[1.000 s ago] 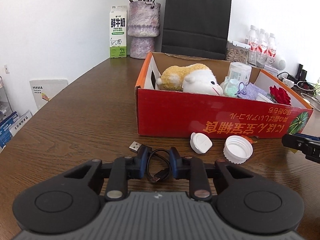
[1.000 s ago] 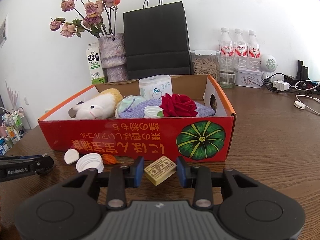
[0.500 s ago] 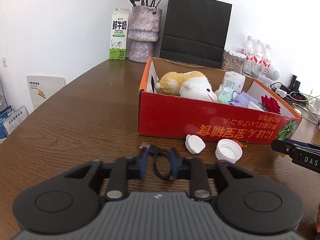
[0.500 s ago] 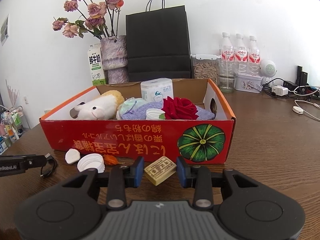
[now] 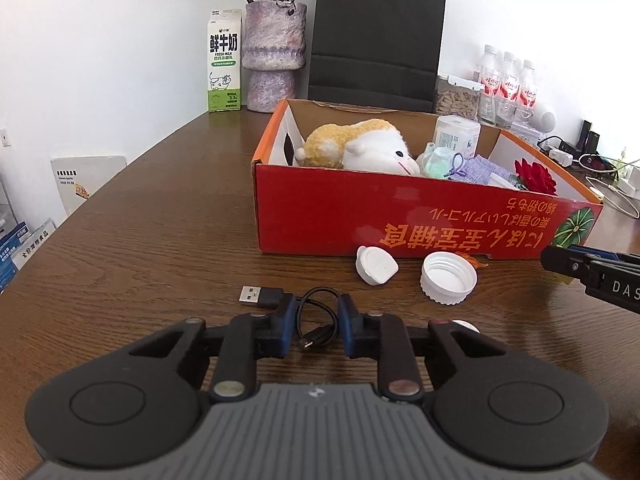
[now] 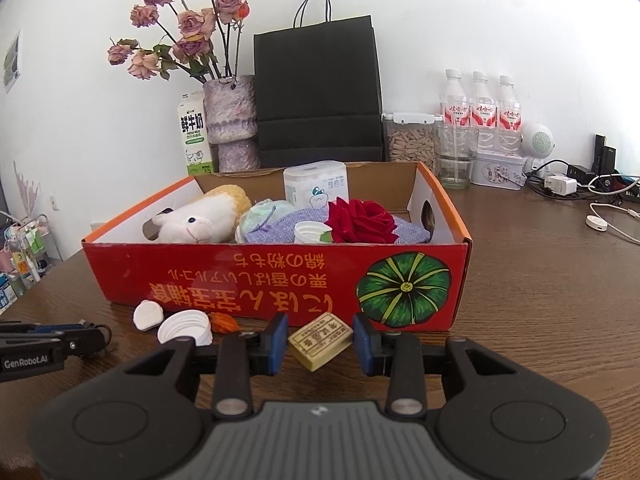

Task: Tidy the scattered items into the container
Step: 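Grasp the small beige block with right tool while left tool grasps the black USB cable, then carry the beige block with right tool while left tool carries the cable over the box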

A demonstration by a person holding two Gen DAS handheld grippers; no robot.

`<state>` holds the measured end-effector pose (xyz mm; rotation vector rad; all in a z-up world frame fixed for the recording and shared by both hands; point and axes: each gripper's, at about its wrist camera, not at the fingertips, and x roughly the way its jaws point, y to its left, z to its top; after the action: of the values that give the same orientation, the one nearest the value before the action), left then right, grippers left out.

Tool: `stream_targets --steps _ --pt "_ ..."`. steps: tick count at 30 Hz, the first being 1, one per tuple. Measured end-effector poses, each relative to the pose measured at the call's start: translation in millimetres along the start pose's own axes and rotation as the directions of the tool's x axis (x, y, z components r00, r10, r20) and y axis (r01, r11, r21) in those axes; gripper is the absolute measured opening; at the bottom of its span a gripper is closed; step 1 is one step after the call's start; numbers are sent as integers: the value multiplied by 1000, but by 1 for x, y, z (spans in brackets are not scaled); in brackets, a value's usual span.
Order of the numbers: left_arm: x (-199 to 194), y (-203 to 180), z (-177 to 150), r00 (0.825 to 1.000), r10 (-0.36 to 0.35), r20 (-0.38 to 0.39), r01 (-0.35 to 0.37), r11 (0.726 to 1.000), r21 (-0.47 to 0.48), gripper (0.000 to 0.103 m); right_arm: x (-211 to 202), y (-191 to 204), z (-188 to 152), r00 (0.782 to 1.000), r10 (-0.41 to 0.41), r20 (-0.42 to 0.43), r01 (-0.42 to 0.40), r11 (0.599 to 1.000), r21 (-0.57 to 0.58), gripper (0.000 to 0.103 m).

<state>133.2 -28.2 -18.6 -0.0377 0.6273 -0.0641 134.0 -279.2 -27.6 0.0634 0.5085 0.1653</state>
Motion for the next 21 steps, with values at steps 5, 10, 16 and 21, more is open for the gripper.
stream_targets --steps 5,10,16,21 --pt "-15 2 -1 999 -4 47 4 1000 12 22 -9 4 -2 999 25 34 -24 1000 -19 34" --pt "-35 1 7 993 -23 115 21 1000 15 22 -23 3 2 996 44 75 -44 999 -11 34" --pt "-54 -8 29 975 -67 210 62 998 31 22 -35 -1 19 990 52 133 -53 999 4 34" --pt "-56 -23 55 955 -106 279 97 994 45 22 -34 -2 45 981 47 187 -46 999 -10 34"
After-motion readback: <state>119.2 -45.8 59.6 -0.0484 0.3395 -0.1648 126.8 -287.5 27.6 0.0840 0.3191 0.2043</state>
